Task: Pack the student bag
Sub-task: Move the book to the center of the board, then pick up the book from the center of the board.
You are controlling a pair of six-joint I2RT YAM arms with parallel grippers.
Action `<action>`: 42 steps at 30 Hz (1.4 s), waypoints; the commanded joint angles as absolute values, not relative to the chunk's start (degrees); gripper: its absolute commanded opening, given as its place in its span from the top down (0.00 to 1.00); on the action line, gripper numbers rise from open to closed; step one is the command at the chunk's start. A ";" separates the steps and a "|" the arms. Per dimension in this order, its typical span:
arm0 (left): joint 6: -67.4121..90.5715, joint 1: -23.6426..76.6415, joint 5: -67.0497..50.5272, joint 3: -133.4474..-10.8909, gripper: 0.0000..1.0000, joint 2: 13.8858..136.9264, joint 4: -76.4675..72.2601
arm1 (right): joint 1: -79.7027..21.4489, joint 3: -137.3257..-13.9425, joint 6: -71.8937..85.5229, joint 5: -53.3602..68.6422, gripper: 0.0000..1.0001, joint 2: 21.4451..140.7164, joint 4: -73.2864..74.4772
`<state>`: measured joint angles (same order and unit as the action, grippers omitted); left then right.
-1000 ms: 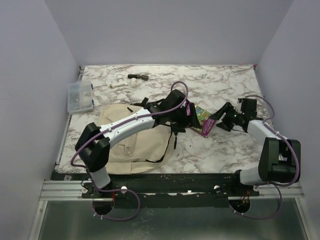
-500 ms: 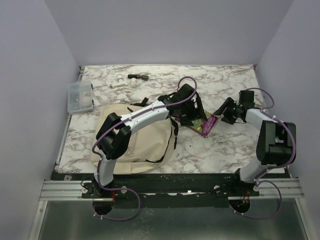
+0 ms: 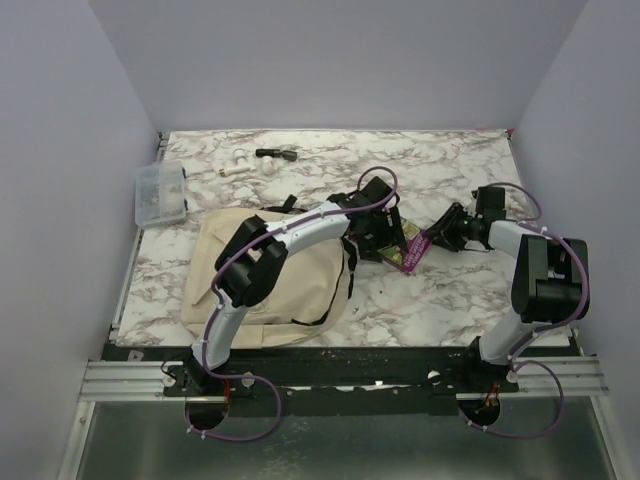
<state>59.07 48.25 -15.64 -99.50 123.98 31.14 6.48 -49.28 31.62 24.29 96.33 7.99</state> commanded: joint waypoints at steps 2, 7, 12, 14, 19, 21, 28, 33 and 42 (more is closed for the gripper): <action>60.24 47.29 -17.41 -99.62 0.25 125.00 31.83 | 6.66 -46.64 33.45 29.25 0.63 95.98 3.95; 60.73 47.28 -17.51 -100.15 0.25 126.16 31.90 | 6.71 -44.54 36.02 33.15 0.79 95.39 1.03; 60.14 47.25 -17.77 -99.86 0.24 126.18 31.84 | 6.66 -42.89 39.45 36.31 0.97 93.08 -1.73; 59.24 47.20 -17.64 -99.48 0.23 125.37 31.77 | 6.75 -42.62 40.82 36.78 1.00 92.13 -1.75; 56.53 47.21 -15.02 -97.09 0.16 120.97 31.30 | 8.99 -40.35 47.38 39.93 1.00 91.78 -4.91; 56.56 47.24 -14.08 -95.42 0.14 118.38 30.88 | 11.13 -38.49 51.99 42.99 1.00 92.42 -8.74; 67.39 47.02 -16.17 -85.29 0.08 112.00 20.79 | 15.00 -34.53 62.68 46.98 1.00 92.95 -16.28; 77.18 46.68 -18.08 -80.62 0.08 112.54 9.62 | 15.20 -30.64 69.61 48.25 1.00 92.99 -22.67; 88.30 46.57 -14.32 -74.49 0.13 112.16 -0.92 | 15.65 -25.65 78.05 47.12 1.00 90.64 -29.54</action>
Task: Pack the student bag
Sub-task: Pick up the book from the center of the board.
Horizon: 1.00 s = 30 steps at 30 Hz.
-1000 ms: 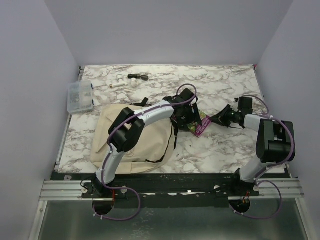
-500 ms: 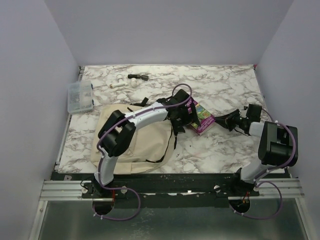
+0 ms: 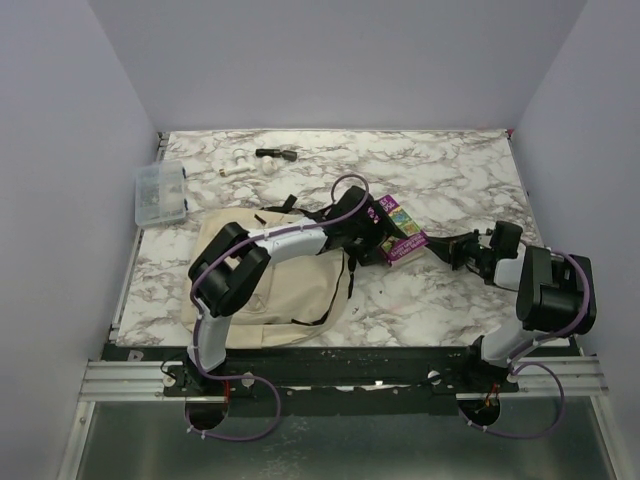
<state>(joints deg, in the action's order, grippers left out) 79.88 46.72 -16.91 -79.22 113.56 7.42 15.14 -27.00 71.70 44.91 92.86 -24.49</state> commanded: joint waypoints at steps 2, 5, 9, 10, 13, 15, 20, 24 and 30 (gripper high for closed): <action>90.97 46.58 -13.85 -72.95 0.15 111.89 -3.21 | 15.64 -25.07 79.52 46.81 1.00 90.29 -30.65; 92.89 46.51 -12.83 -71.61 0.16 111.54 -4.21 | 15.78 -24.87 80.96 46.50 1.00 90.09 -31.50; 94.53 46.56 -11.52 -69.96 0.14 110.91 -4.86 | 15.83 -25.17 82.57 47.12 1.00 90.59 -33.11; 94.63 46.43 -11.77 -70.08 0.13 111.36 -5.29 | 15.82 -25.22 82.80 47.43 1.00 90.70 -33.20; 96.03 45.45 -14.32 -71.79 0.16 114.12 -7.83 | 15.83 -24.49 83.97 48.04 1.00 90.24 -34.57; 96.99 44.88 -14.08 -71.48 0.24 115.01 -11.46 | 15.82 -23.86 83.89 47.96 1.00 89.38 -34.75; 96.76 44.08 -11.55 -71.23 0.54 114.62 -14.88 | 15.92 -23.12 82.27 47.65 1.00 87.30 -32.71; 96.87 43.60 -12.73 -72.85 0.79 115.26 -17.22 | 15.88 -23.33 78.65 47.81 1.00 85.77 -31.34; 94.82 42.57 -15.06 -73.60 1.00 114.15 -20.40 | 15.82 -29.88 60.34 46.03 0.67 79.36 -10.29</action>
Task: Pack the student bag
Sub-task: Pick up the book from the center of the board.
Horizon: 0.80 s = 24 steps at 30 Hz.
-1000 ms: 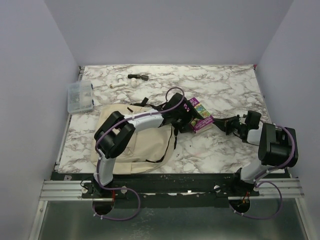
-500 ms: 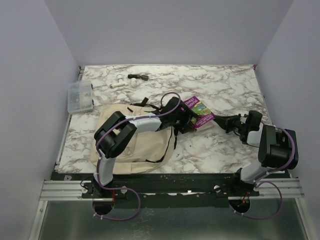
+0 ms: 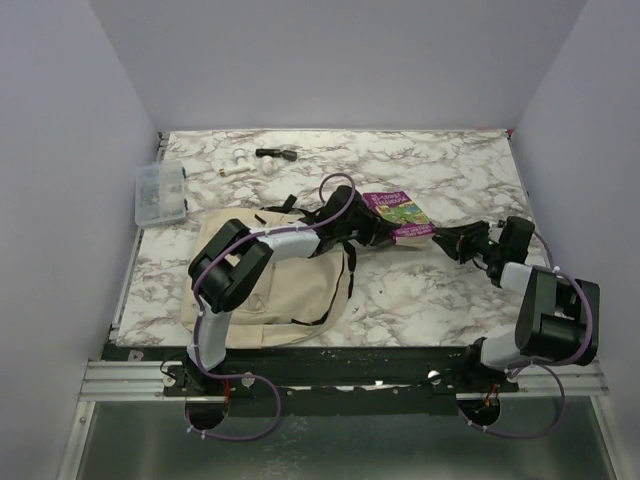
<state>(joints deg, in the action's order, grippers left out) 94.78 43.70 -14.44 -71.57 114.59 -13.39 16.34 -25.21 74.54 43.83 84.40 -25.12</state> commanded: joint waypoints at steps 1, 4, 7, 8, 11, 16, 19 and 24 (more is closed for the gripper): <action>94.58 42.19 -15.99 -73.52 1.00 113.84 -22.63 | 15.86 -31.21 56.90 45.52 0.58 78.00 -6.14; 95.30 41.58 -17.96 -71.62 1.00 112.23 -31.11 | 15.61 -31.69 52.43 47.99 0.31 73.84 -1.39; 96.51 41.25 -19.47 -70.38 1.00 110.56 -38.07 | 15.09 -30.66 52.58 51.30 0.10 69.16 2.03; 97.08 41.23 -19.80 -70.04 1.00 109.91 -40.22 | 15.05 -29.69 53.99 51.92 0.05 67.10 2.17; 100.36 41.38 -20.87 -68.81 1.00 108.97 -47.04 | 14.60 -26.04 64.67 53.97 0.00 59.06 -5.03; 104.32 41.99 -21.82 -65.73 1.00 107.37 -54.60 | 13.55 -28.32 73.73 50.91 0.00 50.80 -3.31; 104.43 42.86 -21.88 -64.54 1.00 105.46 -55.18 | 12.57 -29.14 77.11 49.42 0.00 50.33 -2.56; 104.29 45.04 -22.07 -64.51 1.00 104.08 -55.88 | 11.98 -32.33 79.32 46.94 0.00 49.13 -0.53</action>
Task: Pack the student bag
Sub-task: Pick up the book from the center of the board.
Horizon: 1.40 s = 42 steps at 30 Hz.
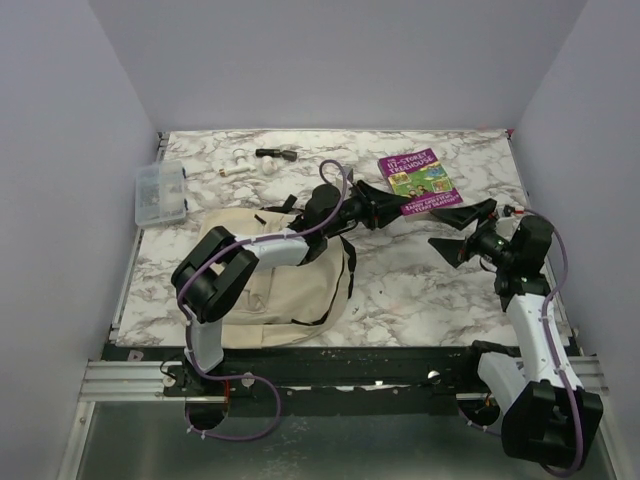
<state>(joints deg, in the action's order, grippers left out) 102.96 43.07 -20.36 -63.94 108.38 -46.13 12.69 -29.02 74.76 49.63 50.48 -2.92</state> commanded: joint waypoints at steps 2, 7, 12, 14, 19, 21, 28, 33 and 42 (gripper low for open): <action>104.38 45.88 -21.72 -64.25 1.00 103.98 -56.09 | 11.51 -33.21 81.33 45.85 0.00 48.34 -1.54; 104.13 46.09 -20.12 -61.96 1.00 103.32 -59.19 | 10.46 -36.26 81.85 44.15 0.00 47.79 1.77; 104.30 46.08 -19.70 -61.77 1.00 103.49 -59.16 | 9.63 -38.22 80.86 42.83 0.00 48.26 4.37; 104.29 46.17 -19.77 -62.03 1.00 103.69 -59.01 | 9.28 -38.47 80.20 42.61 0.01 47.95 6.27; 105.24 45.97 -19.60 -62.99 1.00 104.30 -59.06 | 8.54 -35.81 78.51 41.88 0.00 44.68 8.09; 105.78 45.92 -19.51 -63.62 1.00 104.86 -59.02 | 8.15 -34.12 79.14 43.13 0.00 44.44 4.34; 106.52 45.73 -19.66 -65.02 1.00 106.99 -58.95 | 7.38 -37.67 75.55 41.62 0.00 44.34 4.79; 106.06 45.83 -20.04 -67.34 1.00 107.77 -58.21 | 7.29 -37.25 77.08 40.31 0.00 45.04 3.18; 105.10 45.31 -20.73 -69.07 1.00 108.83 -56.03 | 6.42 -37.52 79.10 38.12 0.00 45.34 0.97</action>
<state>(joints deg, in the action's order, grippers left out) 105.41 45.45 -20.18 -66.24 108.40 -50.76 7.05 -36.45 78.98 39.83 44.97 2.28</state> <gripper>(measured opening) 0.259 0.998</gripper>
